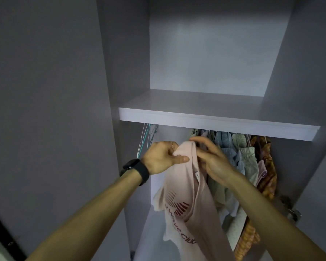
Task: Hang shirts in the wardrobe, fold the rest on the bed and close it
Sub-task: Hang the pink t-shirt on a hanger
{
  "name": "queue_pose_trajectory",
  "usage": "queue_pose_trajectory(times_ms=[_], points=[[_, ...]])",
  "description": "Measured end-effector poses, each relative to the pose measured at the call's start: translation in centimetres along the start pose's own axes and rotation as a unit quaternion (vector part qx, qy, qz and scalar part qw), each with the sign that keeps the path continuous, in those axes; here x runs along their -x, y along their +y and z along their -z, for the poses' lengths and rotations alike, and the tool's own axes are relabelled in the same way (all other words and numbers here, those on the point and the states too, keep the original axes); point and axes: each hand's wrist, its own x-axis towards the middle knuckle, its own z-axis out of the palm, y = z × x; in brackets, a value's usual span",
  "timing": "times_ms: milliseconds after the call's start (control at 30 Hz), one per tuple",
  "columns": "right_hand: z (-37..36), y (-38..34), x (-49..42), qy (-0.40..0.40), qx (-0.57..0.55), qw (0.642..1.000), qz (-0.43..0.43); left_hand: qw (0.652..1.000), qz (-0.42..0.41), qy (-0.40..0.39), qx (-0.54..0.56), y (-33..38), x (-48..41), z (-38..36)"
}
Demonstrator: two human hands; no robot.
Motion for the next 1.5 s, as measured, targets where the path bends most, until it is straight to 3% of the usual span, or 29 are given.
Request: queue_pose_trajectory(times_ms=[133,200,267,333,467,567,700,767,833,967,1067,1200,1300,1500], points=[[0.9,3.0,4.0,-0.036,0.220,0.974,-0.052,0.990,0.007,0.077,0.120,-0.7,0.4,-0.1],[0.9,5.5,5.7,-0.052,0.351,0.932,-0.073,0.984,0.042,0.087,0.147,-1.1,0.6,0.7],[1.2,8.0,6.3,-0.031,0.462,0.886,-0.028,0.983,0.070,0.094,0.144,-1.9,1.3,2.1],[1.7,9.3,6.0,0.021,0.495,0.869,0.009,0.981,0.080,0.075,0.163,-2.9,2.4,3.4],[1.9,10.8,4.8,0.034,0.422,0.906,-0.006,0.966,0.107,0.064,0.224,-4.4,5.1,5.0],[0.8,12.1,3.0,0.058,0.360,0.931,-0.026,0.972,0.145,0.125,0.137,-5.9,6.3,6.1],[-1.1,14.1,0.7,0.033,0.369,0.928,-0.049,0.964,0.161,0.131,-0.166,-7.2,8.1,7.2],[-2.1,14.9,-0.7,-0.003,0.370,0.928,-0.052,0.927,0.161,0.118,-0.319,-7.4,8.4,7.1],[-3.3,15.2,-2.2,-0.057,0.358,0.930,-0.058,0.868,0.099,0.111,-0.474,-8.2,8.5,7.1],[-5.2,16.3,-6.3,-0.111,0.354,0.925,-0.084,0.780,-0.036,0.138,-0.609,-10.2,8.1,7.2],[-6.7,17.5,-10.4,-0.089,0.358,0.924,-0.100,0.739,0.009,0.046,-0.672,-12.4,7.2,7.9],[-8.2,19.8,-16.0,-0.038,0.382,0.918,-0.103,0.674,0.050,0.040,-0.736,-15.2,6.8,8.5],[-9.5,22.2,-19.6,0.030,0.393,0.913,-0.108,0.601,0.085,-0.041,-0.794,-17.5,6.3,8.4],[-12.9,27.3,-24.1,0.133,0.373,0.910,-0.123,0.572,0.072,-0.005,-0.817,-19.3,6.1,8.8]])
